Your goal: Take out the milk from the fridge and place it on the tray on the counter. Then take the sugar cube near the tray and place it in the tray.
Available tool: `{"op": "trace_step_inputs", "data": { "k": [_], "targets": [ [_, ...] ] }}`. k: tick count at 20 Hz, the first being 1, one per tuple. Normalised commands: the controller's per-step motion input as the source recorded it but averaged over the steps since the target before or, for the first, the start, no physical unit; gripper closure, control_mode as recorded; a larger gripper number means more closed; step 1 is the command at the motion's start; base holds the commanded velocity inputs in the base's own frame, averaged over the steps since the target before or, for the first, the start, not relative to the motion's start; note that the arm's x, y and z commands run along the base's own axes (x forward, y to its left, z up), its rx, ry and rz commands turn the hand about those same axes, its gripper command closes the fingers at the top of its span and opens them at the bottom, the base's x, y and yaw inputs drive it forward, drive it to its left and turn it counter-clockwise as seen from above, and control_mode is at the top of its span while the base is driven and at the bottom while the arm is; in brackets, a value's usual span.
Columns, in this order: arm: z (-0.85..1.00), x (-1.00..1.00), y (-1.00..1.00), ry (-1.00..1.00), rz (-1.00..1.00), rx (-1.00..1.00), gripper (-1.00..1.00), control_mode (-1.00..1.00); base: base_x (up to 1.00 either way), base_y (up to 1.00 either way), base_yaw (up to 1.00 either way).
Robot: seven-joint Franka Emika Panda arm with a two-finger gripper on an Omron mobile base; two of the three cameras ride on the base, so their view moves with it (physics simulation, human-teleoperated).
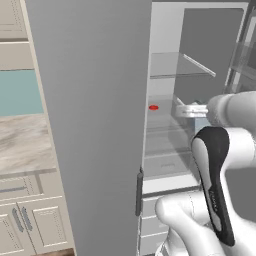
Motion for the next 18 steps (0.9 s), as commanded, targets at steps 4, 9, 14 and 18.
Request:
{"op": "trace_step_inputs", "data": {
  "k": [4, 9, 14, 18],
  "targets": [
    [-0.01, -0.25, 0.00, -0.35, 0.15, 0.06, 1.00, -1.00, 0.00, 0.00, 0.00],
    [0.00, -0.32, 0.15, -0.31, 0.10, 0.00, 1.00, -1.00, 0.00, 0.00, 0.00],
    [0.00, -0.27, 0.10, -0.15, 0.03, 0.00, 1.00, 1.00, -0.25, 0.12, 0.01],
    [0.00, 0.00, 0.00, 0.00, 0.00, 0.00, 1.00, 1.00, -0.75, 0.49, 0.00]
  ]
}}
